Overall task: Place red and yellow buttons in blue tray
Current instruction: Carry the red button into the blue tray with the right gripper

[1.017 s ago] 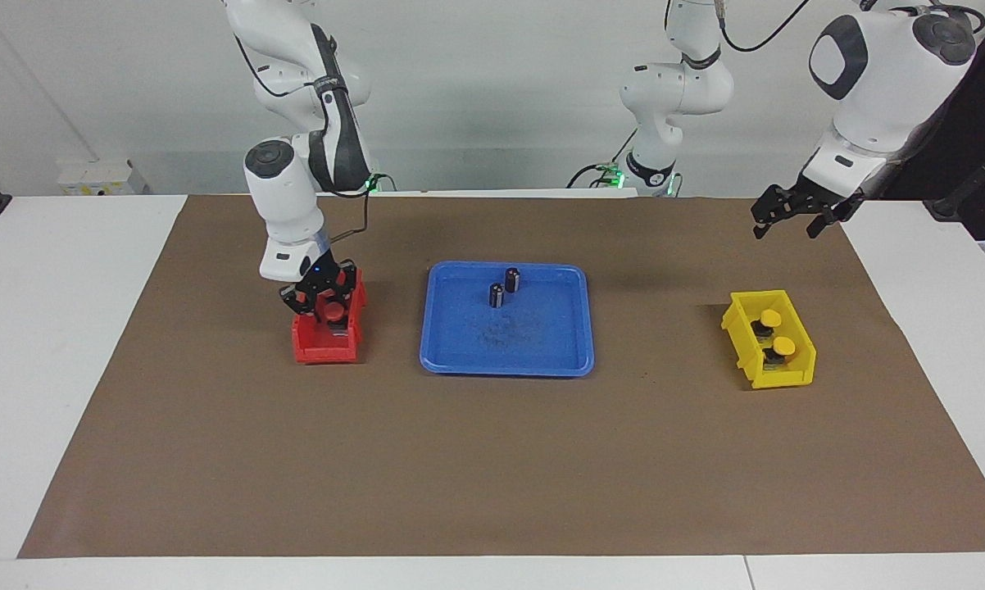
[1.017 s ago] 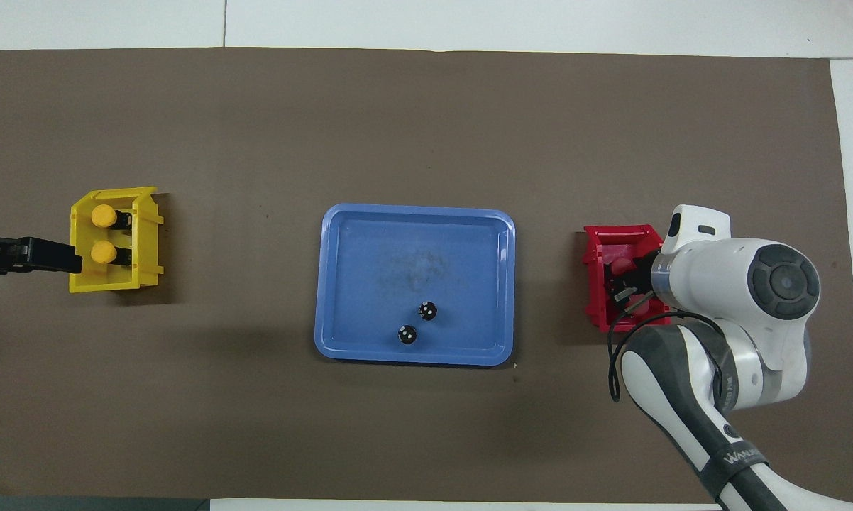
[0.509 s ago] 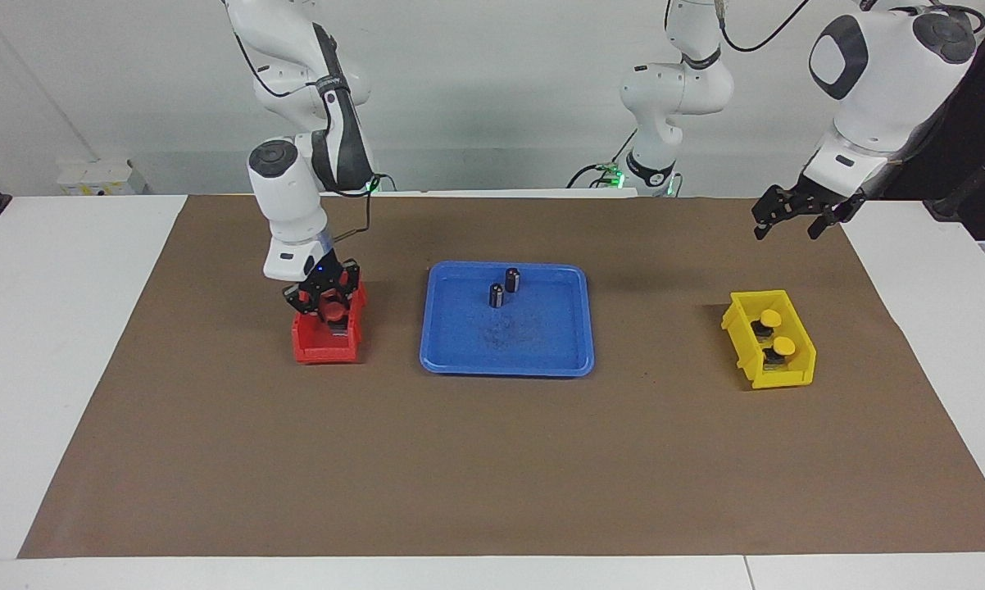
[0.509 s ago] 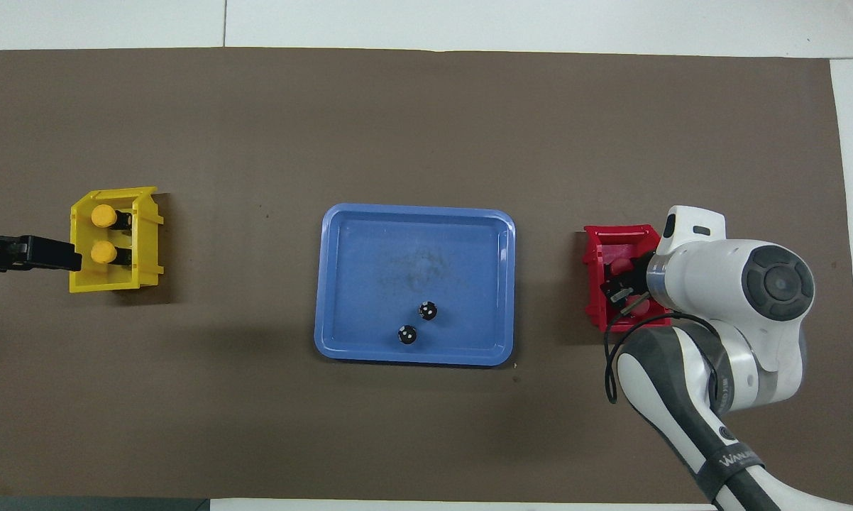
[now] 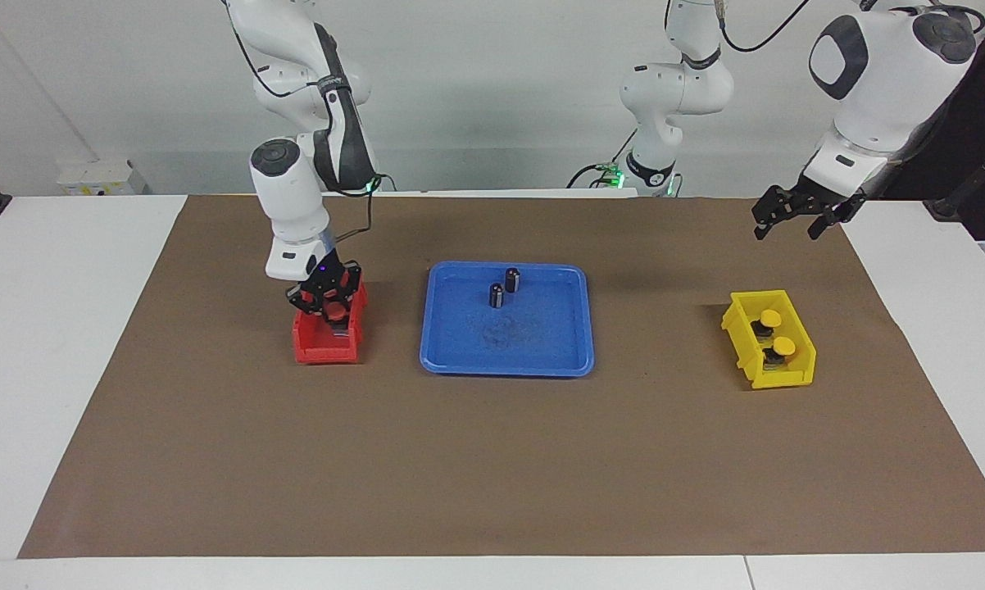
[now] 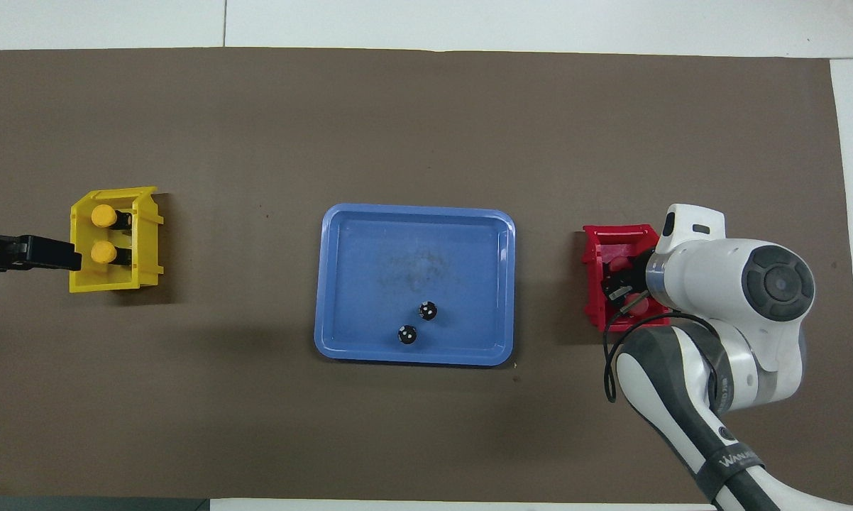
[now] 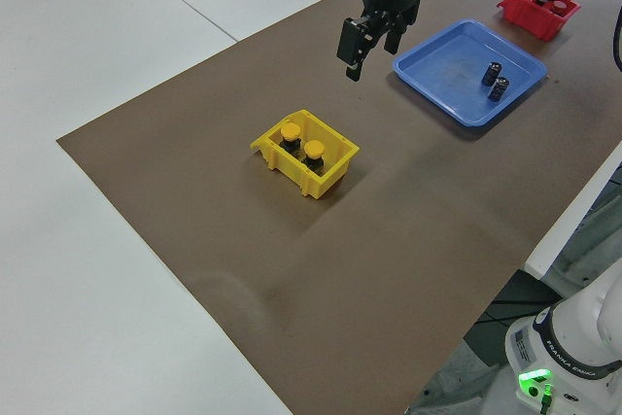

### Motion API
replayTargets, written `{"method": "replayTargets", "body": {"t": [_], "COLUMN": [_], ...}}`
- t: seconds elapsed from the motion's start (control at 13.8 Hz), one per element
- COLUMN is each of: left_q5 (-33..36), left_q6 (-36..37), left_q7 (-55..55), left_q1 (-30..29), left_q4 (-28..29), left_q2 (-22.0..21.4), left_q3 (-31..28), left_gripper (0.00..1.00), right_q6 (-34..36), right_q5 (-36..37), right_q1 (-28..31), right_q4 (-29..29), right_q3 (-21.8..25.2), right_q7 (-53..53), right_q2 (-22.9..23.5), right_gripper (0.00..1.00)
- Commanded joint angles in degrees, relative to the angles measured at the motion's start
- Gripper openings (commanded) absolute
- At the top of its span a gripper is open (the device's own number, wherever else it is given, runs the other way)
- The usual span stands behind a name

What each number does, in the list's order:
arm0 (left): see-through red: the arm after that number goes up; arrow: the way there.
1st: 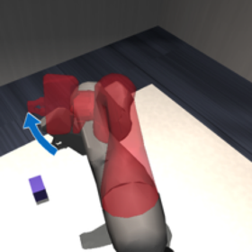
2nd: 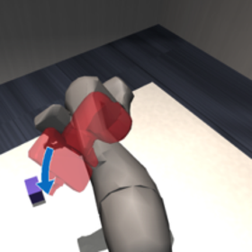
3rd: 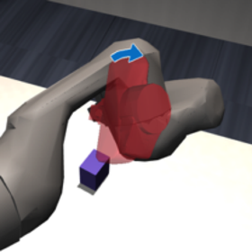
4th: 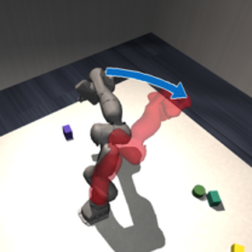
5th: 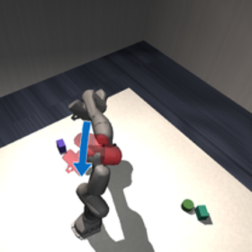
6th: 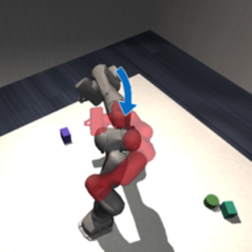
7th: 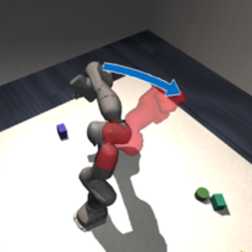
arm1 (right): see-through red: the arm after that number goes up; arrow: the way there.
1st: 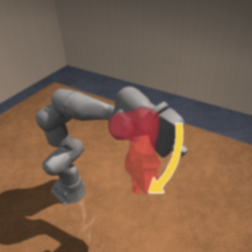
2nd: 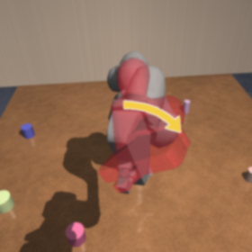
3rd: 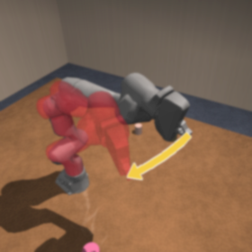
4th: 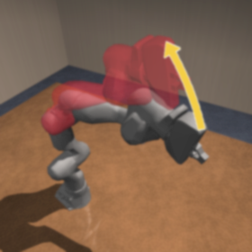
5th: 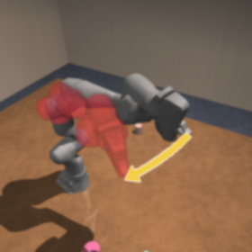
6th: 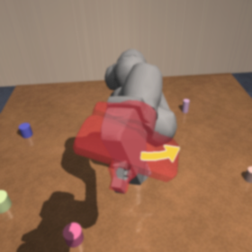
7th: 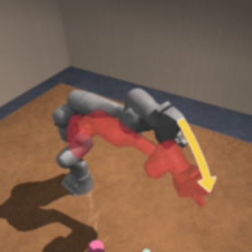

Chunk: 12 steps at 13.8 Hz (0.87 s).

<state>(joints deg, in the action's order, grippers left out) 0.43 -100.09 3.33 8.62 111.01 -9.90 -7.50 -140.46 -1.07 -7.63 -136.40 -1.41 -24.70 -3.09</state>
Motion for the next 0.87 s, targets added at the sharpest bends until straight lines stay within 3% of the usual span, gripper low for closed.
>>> {"method": "replayTargets", "body": {"t": [0.0, 0.22, 0.44, 0.51, 0.8], "left_q5": [-0.8, -0.8, -0.8, -0.8, -1.0], "left_q6": [-1.2, -5.4, -13.1, -15.6, -29.0], "left_q7": [-0.4, 2.3, 3.8, 3.8, 3.8], "left_q1": [-0.4, -3.9, -4.0, -4.0, -4.0], "left_q4": [2.1, 2.1, 2.1, 2.0, 1.5], "left_q2": [-1.9, -0.4, 5.8, 8.3, 18.7], "left_q3": [0.2, 0.1, 0.2, 0.2, 0.2], "left_gripper": [0.99, 0.87, 0.77, 0.71, 0.70], "right_q6": [12.1, 23.9, 20.9, 20.5, 14.0], "right_q5": [-1.0, -1.0, -1.7, -1.7, 4.2], "right_q1": [-0.1, -5.3, -14.7, -17.7, -25.6], "right_q4": [10.1, 23.6, 27.5, 30.8, 32.4], "right_q3": [-0.1, -0.2, -0.2, -0.2, -0.1], "right_q7": [0.5, 15.4, 40.7, 46.1, 57.7], "right_q2": [0.7, 4.1, 6.9, 10.9, 18.9], "right_gripper": [0.18, 0.18, 0.18, 0.18, 0.19]}}
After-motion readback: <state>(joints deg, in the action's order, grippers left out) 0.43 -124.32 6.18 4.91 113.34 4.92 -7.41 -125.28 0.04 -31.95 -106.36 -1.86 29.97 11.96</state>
